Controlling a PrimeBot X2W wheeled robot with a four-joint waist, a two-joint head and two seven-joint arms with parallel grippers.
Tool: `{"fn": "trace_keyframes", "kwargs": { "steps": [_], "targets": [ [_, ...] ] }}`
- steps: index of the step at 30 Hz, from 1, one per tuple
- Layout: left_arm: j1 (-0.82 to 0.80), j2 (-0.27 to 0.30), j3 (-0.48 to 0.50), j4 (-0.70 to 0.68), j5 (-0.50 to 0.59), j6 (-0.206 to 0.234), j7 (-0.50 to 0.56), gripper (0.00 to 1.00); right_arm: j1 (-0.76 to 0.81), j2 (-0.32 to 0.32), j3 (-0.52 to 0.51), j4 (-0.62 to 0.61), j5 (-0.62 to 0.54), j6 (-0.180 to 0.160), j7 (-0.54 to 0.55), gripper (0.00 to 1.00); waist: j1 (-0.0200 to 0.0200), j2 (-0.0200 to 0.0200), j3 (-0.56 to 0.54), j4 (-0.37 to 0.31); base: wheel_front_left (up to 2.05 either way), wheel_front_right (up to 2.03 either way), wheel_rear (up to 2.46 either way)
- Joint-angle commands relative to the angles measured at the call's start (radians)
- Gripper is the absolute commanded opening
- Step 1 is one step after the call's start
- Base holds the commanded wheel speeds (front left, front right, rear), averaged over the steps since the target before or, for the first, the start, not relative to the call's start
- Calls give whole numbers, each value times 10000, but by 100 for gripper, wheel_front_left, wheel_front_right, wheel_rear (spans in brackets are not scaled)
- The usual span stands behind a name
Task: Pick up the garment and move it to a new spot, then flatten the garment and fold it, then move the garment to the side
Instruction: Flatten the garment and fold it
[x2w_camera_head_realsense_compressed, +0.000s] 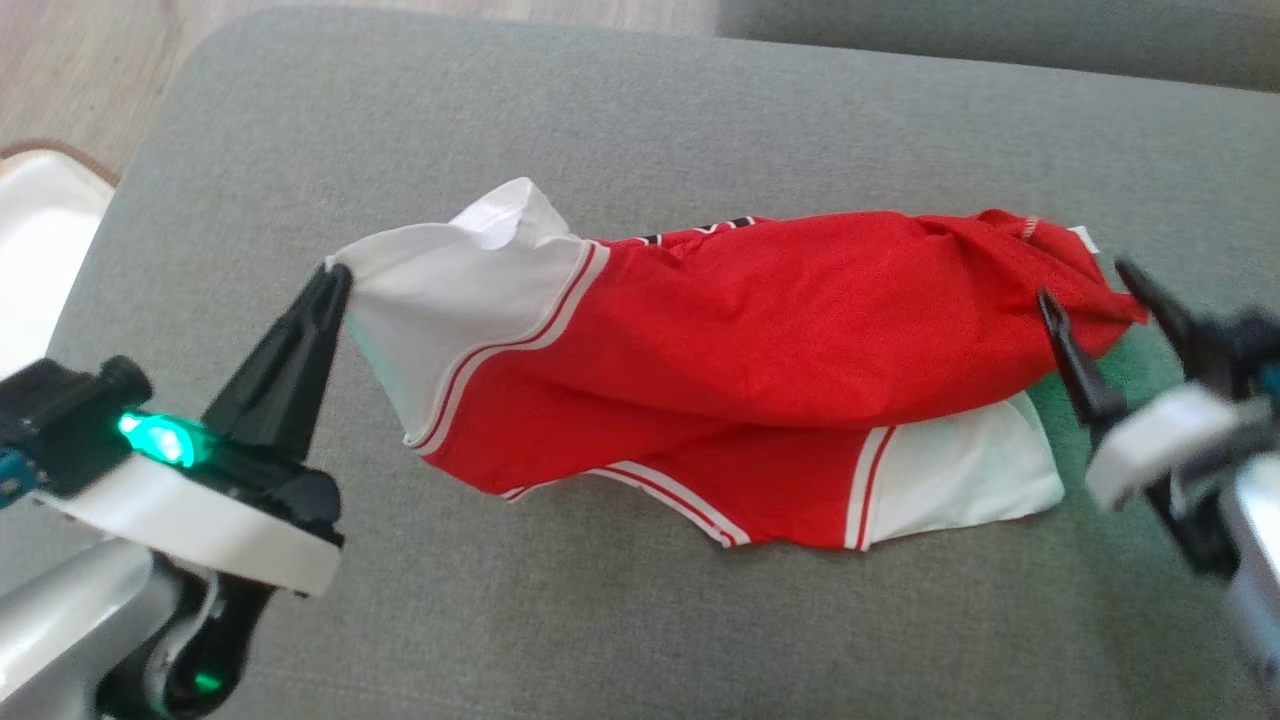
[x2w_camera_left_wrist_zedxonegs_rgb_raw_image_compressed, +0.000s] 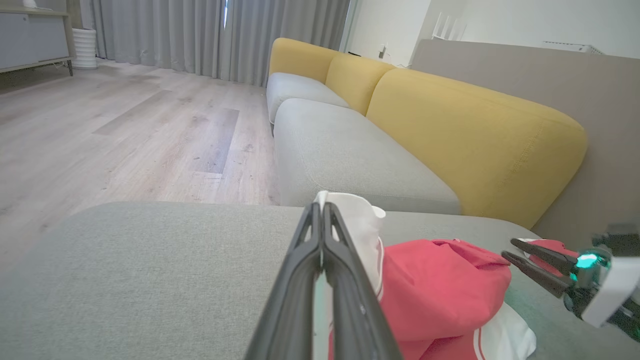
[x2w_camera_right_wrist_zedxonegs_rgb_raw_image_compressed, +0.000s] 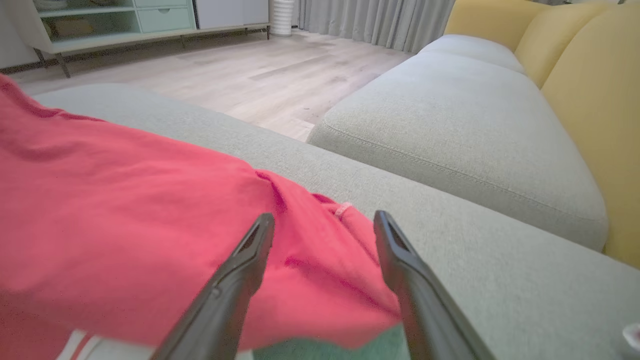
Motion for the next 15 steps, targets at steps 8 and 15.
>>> {"fn": "trace_keyframes", "kwargs": {
  "steps": [8,15],
  "targets": [
    [-901,-537,280,449,425,-662,49,0,-2461,-1208,3087,1586,2148,65,1784,30,-1,0,534,537,0,0,0],
    [-1902,-1176,423,1491,748,-1236,122,0,-4056,-1641,4240,2188,3148,65,910,0,-1,0,788,409,0,0,0]
  ]
}}
